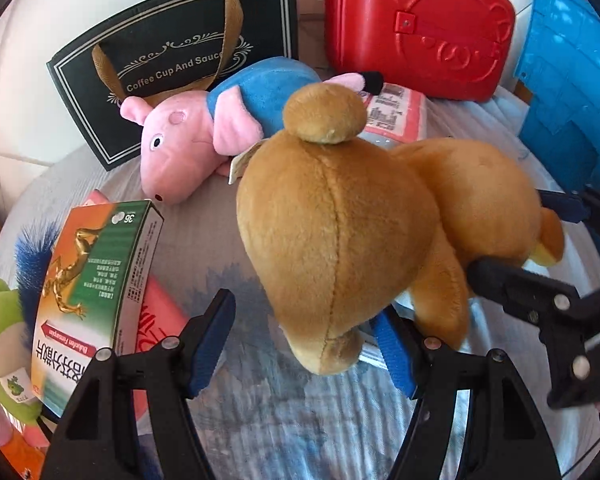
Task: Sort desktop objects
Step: 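Grasp the brown teddy bear with right tool while left closes on it too, then carry the teddy bear with both tools over the blue bin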
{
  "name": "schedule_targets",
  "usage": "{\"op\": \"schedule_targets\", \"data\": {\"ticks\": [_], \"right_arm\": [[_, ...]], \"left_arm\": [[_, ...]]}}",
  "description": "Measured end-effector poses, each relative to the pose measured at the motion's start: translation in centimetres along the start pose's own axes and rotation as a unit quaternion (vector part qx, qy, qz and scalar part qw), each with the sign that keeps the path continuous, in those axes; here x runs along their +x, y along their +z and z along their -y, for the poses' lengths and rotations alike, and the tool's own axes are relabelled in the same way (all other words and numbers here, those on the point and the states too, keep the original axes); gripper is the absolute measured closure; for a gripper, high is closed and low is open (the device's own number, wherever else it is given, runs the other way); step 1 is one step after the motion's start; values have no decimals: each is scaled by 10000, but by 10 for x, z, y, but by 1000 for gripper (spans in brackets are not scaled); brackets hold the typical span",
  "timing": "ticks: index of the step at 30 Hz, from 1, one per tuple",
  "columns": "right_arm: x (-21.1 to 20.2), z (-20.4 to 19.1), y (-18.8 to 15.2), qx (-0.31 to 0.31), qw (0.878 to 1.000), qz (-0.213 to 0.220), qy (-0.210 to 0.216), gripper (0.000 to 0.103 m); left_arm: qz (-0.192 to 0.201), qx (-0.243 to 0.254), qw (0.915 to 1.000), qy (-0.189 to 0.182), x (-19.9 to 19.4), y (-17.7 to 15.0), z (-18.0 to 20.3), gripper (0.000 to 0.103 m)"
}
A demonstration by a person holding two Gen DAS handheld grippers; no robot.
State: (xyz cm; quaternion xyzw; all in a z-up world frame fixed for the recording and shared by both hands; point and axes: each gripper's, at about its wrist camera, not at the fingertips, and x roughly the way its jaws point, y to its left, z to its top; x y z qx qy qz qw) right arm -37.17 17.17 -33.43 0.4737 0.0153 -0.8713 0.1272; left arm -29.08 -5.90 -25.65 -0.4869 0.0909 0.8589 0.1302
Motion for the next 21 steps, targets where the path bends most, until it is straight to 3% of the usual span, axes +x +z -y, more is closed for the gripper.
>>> {"op": "schedule_targets", "data": {"ticks": [3,6,14,21], "right_arm": [[14,0,4,-3,9999,-85,135,12],[18,3,6,35,9998,19,189,17],[2,3,6,-65,9998,149,153,23],[-56,-3,6,-137,9978,637,99,23]], "left_arm": [[43,-84,10000,-14,10,5,0,38],[186,-154,9988,-416,9,7,0,69],[339,98,9992,-168,-13,3,14,69],[857,238,9960,-114,-81,6,23,69]]}}
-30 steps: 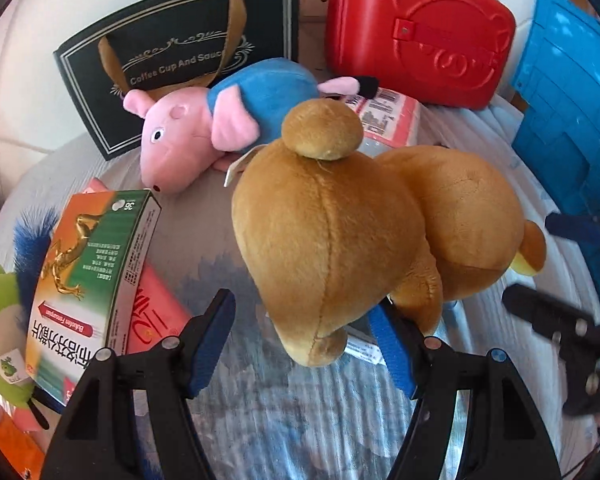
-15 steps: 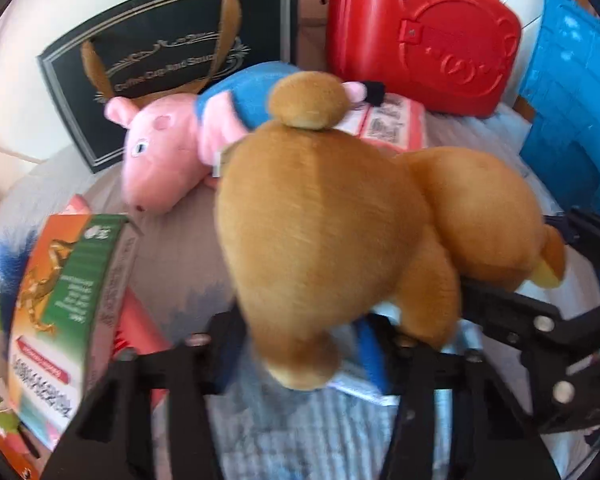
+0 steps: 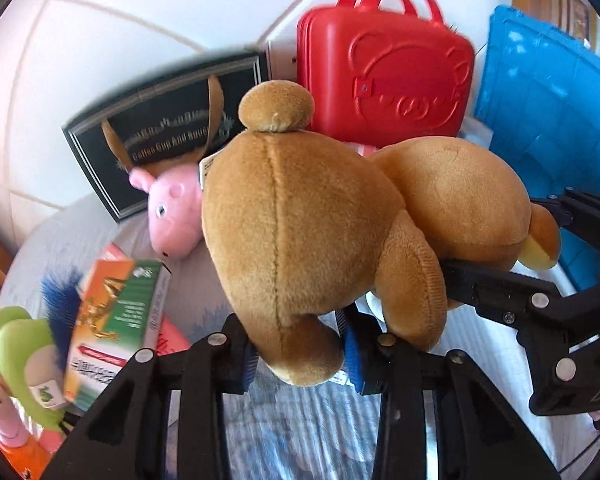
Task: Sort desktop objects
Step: 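Carry the teddy bear with both tools over the blue bin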
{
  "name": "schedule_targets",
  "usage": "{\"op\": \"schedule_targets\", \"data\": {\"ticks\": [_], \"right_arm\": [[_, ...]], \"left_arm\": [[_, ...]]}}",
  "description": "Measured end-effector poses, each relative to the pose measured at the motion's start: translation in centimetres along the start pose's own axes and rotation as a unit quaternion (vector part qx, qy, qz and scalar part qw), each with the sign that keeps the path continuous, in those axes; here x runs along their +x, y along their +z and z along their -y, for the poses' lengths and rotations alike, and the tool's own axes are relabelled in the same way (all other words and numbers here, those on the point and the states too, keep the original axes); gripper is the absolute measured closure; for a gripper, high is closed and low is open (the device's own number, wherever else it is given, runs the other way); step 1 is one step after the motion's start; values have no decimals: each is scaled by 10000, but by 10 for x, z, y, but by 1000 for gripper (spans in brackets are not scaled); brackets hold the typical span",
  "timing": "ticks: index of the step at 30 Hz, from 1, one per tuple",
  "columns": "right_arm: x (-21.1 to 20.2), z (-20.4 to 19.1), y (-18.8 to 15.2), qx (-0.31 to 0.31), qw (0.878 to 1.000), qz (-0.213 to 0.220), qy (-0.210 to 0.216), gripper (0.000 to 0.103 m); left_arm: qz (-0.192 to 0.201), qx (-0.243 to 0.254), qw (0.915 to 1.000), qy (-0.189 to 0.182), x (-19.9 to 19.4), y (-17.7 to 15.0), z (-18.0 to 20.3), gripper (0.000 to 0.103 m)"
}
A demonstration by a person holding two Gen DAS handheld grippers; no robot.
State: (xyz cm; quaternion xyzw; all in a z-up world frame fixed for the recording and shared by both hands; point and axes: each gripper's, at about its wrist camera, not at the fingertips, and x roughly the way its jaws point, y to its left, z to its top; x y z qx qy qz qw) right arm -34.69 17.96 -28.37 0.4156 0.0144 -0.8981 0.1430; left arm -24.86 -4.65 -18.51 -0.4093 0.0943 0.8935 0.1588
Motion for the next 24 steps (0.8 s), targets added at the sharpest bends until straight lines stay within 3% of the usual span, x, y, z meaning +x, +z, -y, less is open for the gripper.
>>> {"op": "schedule_targets", "data": {"ticks": [8,13,24], "right_arm": [[-118,-17,0,-125,9959,847,-277,23],[-196,-23,-12,-95,9902,1269,-580,23],[-342,1,-50,270,9661,2033,-1566,23]], "left_arm": [[793,278,9964,63,-105,16,36,69],[1298,520,9901,-84,-167,20,71,69],[2043,1073,9699,-781,-255,47,183,69]]}}
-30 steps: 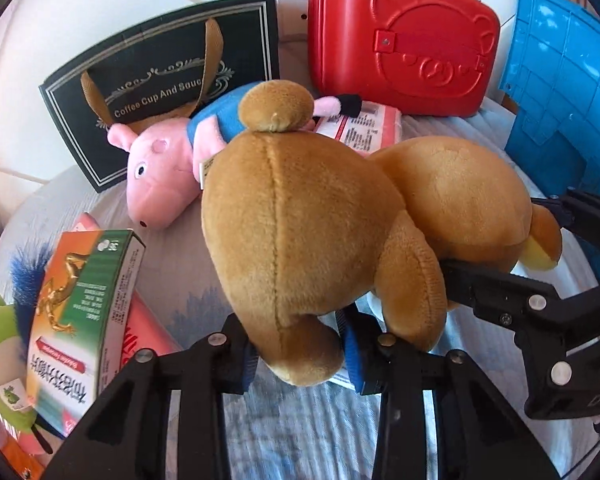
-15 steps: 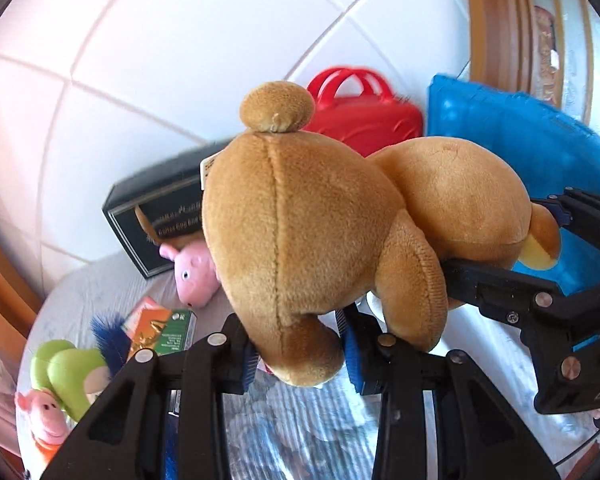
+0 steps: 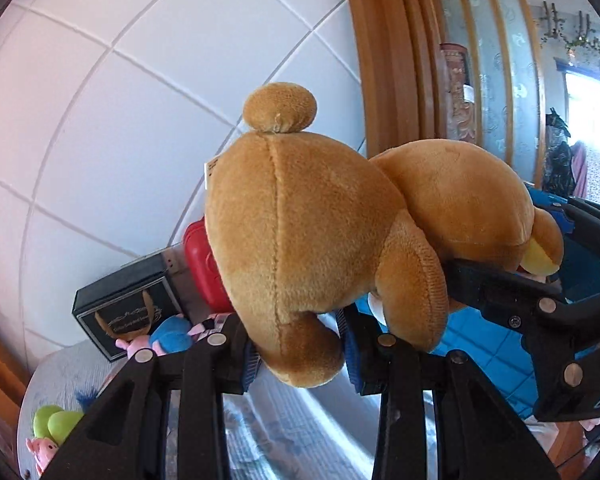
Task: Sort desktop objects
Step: 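Carry the teddy bear with both tools over the blue bin, then open both tools to drop the teddy bear into the bin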
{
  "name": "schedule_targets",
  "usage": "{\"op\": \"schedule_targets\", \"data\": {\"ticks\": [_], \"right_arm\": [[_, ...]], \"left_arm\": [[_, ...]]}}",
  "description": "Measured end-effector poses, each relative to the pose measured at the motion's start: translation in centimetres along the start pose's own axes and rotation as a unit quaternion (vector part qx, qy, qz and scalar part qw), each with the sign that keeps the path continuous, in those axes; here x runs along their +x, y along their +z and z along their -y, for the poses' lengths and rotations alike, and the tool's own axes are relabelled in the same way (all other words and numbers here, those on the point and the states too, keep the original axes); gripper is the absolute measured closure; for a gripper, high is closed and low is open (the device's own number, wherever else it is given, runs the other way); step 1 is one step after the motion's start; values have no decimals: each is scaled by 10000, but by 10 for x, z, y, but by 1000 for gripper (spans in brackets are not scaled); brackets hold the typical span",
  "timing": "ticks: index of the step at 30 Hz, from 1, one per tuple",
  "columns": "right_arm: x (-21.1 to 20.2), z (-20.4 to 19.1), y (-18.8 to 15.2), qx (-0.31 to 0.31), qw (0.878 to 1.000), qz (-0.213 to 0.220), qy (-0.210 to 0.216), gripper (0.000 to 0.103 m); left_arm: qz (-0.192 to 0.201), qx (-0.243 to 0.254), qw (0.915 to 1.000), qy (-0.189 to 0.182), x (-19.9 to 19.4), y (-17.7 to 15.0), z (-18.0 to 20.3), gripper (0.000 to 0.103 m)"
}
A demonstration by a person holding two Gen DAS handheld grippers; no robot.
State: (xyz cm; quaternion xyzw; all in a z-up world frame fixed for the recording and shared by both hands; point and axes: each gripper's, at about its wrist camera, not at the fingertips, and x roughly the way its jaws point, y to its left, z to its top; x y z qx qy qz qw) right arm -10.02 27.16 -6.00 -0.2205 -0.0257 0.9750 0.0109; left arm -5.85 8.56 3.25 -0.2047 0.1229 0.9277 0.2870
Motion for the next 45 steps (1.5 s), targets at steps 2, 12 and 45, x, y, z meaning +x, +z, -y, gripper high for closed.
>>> {"op": "schedule_targets", "data": {"ticks": [2,12,45], "right_arm": [[-19,19,5,32,9997,94,-216,23],[-68,135,32,158,9949,219,-968,23],[-84,240,-8,1025,9897,-185,-977,0]], "left_arm": [[125,100,9998,-134,-1,18,24,69],[190,222,9972,-688,36,95,141,69],[-836,323,9959,-72,62,73,214,44]]}}
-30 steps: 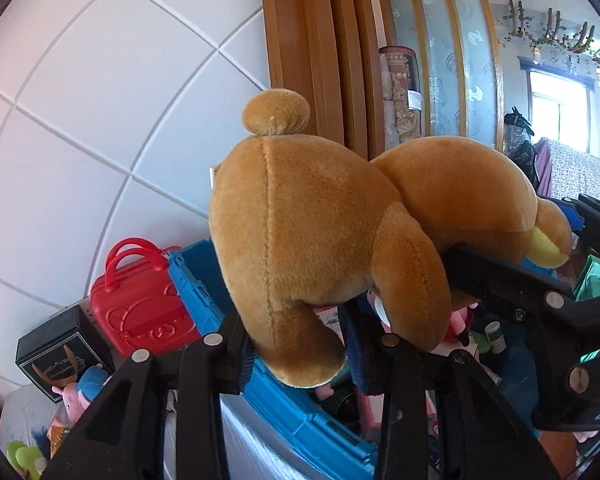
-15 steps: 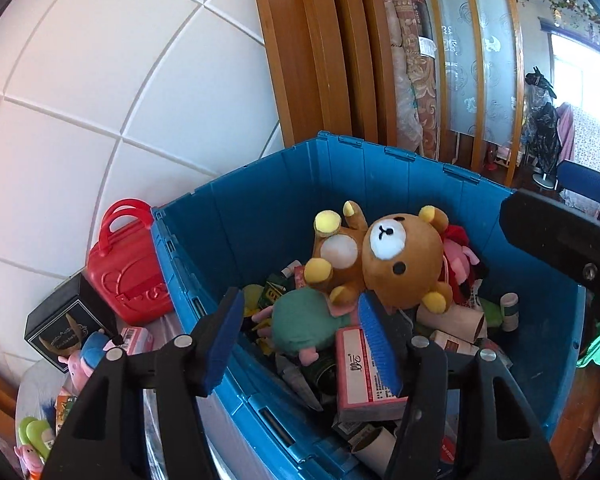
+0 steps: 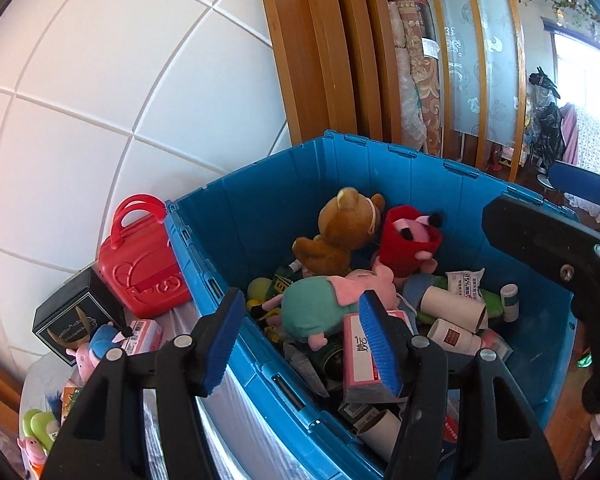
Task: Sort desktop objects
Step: 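Open both tools to drop the teddy bear into the bin, then move both tools back over the table toward the ointment tube and clipper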
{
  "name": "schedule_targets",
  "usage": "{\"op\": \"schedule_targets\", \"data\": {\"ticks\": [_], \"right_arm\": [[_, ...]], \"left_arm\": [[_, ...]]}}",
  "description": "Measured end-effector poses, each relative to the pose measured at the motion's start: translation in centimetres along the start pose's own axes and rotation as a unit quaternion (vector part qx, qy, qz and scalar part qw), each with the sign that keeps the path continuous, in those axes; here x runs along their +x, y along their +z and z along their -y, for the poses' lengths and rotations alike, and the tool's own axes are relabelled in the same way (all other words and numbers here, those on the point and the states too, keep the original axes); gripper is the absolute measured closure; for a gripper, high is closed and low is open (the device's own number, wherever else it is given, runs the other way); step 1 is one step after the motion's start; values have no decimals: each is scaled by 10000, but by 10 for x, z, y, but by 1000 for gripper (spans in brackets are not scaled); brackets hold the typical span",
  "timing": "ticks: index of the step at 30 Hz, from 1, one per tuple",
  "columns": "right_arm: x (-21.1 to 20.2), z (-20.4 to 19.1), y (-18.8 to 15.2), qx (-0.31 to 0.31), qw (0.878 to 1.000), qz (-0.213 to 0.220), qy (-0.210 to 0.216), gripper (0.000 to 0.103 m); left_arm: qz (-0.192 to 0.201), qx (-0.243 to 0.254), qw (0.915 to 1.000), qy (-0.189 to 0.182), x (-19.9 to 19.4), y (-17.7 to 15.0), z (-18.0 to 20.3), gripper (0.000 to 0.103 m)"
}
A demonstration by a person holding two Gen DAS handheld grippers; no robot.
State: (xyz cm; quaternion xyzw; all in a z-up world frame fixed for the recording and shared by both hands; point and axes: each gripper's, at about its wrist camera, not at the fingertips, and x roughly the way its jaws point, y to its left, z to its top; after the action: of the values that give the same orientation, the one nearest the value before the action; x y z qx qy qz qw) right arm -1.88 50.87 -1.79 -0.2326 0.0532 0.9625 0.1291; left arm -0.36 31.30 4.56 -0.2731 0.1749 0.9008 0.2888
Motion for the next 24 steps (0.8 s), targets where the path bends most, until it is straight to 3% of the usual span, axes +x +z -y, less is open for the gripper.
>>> {"op": "schedule_targets", "data": {"ticks": [12,24], "right_arm": [[-2,-30,-3,-145,9998,85,101,0],[-7,-104,-13,-537,9956,194,743,0]], "left_arm": [[108,-211,9995,200,-18,-17,-28,44],[455,-1179,9888,796,-64,-71,-101,40]]}}
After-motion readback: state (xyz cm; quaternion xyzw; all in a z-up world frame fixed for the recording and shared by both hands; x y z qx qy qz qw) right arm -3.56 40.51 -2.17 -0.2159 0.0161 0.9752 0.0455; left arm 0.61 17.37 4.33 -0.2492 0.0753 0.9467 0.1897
